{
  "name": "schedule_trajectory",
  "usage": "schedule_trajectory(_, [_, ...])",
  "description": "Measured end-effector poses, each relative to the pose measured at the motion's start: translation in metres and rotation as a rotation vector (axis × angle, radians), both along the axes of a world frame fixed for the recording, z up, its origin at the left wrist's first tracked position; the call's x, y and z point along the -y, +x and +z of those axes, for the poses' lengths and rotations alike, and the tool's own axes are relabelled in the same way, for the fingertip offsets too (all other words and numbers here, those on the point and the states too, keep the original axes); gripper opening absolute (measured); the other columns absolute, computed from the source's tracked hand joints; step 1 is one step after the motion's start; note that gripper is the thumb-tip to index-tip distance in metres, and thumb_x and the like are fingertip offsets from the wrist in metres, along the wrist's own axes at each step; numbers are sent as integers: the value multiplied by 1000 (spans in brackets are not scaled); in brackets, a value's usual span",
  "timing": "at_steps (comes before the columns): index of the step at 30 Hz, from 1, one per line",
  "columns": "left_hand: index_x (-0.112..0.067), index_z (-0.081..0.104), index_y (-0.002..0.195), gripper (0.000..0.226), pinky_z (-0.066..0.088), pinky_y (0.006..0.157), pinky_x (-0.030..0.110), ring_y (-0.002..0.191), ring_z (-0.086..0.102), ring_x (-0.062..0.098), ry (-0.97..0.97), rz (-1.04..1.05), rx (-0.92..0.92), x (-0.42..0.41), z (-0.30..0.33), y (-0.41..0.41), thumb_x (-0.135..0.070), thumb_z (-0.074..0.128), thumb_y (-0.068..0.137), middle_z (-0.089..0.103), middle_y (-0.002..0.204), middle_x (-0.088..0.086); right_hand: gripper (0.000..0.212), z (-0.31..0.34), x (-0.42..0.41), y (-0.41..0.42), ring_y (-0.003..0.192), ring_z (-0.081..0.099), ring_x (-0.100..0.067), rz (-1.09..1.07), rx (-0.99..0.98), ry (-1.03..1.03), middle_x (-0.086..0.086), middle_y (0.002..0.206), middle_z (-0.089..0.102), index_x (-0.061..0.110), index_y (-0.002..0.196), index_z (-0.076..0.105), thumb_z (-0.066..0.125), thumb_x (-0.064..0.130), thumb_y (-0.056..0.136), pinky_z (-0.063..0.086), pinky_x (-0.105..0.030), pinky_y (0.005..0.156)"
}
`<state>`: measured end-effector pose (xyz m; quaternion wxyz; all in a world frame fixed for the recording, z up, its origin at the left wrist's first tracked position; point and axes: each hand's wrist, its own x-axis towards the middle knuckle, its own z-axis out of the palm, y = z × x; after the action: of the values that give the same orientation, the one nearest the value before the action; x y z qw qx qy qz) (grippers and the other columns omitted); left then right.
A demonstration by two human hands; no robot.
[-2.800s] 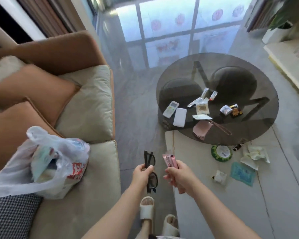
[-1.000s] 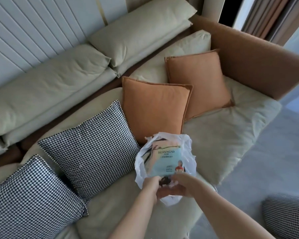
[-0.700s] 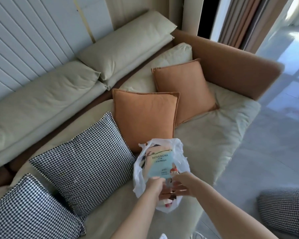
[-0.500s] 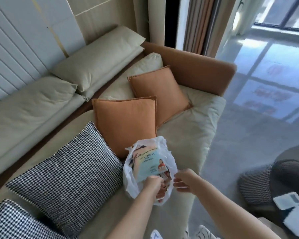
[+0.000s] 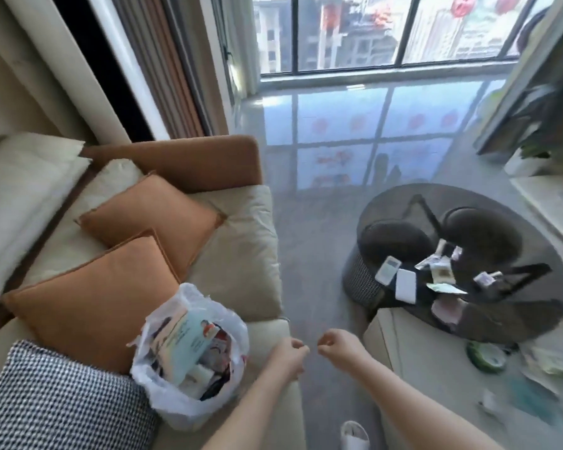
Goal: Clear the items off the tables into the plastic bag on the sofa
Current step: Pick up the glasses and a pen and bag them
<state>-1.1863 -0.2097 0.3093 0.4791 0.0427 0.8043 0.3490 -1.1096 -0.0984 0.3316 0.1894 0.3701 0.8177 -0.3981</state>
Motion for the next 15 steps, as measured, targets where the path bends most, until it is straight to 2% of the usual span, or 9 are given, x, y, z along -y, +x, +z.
schedule_trajectory(3, [-23, 53, 88, 3, 37, 48, 20, 51, 52, 13, -28, -198, -46, -33, -1, 30, -20, 53, 88, 58, 72, 3, 28, -3, -24, 42, 108, 61, -18, -121, 10, 7, -3, 115, 68, 15, 111, 69, 53, 21, 88, 45, -23, 85])
schedule_trajectory(6, [-22, 60, 95, 11, 49, 64, 26, 72, 66, 21, -48, -363, -125, -67, -1, 62, -25, 57, 84, 70, 96, 11, 27, -9, -50, 88, 111, 59, -18, -251, 17, 6, -3, 116, 67, 17, 109, 68, 53, 22, 88, 45, -24, 88])
schedule_trajectory(9, [-19, 65, 103, 24, 53, 76, 28, 93, 69, 22, -44, -548, -179, -104, -3, 96, -30, 59, 84, 70, 104, 5, 23, -14, -77, 138, 108, 60, -21, -384, 27, -5, -3, 115, 67, 18, 107, 67, 54, 23, 87, 47, -27, 87])
schedule_trajectory(12, [-19, 64, 105, 29, 53, 84, 29, 99, 67, 21, -36, -689, -208, -140, -5, 133, -36, 60, 83, 70, 106, 2, 20, -20, -106, 187, 104, 61, -23, -493, 46, -5, -3, 111, 68, 21, 103, 65, 55, 25, 87, 47, -29, 86])
schedule_trajectory(15, [-20, 64, 108, 32, 53, 86, 28, 98, 66, 18, -48, -757, -208, -172, -6, 170, -40, 59, 83, 69, 108, 0, 21, -27, -135, 231, 103, 61, -23, -583, 35, -26, -5, 110, 68, 18, 105, 65, 55, 24, 88, 49, -30, 88])
